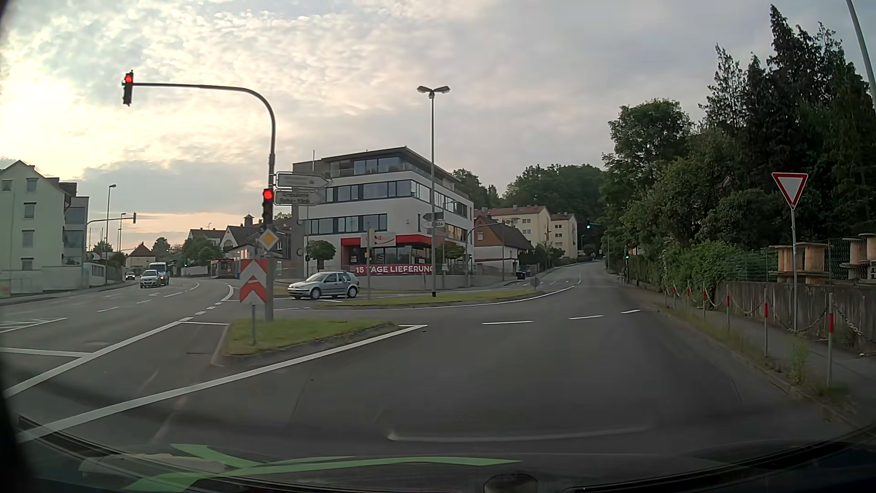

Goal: Follow the waypoints while adhering to traffic rules and regulations

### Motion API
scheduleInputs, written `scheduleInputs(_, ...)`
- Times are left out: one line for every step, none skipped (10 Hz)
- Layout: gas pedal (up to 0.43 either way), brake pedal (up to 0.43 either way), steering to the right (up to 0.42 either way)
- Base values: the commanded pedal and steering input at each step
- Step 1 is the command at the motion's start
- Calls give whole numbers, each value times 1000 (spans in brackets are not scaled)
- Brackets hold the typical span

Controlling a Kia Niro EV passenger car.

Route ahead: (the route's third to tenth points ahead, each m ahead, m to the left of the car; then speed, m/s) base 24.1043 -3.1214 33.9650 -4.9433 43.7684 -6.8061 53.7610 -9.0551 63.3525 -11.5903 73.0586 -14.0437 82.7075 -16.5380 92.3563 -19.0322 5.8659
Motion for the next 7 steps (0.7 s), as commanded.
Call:
scheduleInputs(98,0,134)
scheduleInputs(98,0,132)
scheduleInputs(98,0,128)
scheduleInputs(130,0,121)
scheduleInputs(138,0,114)
scheduleInputs(138,0,102)
scheduleInputs(150,0,92)
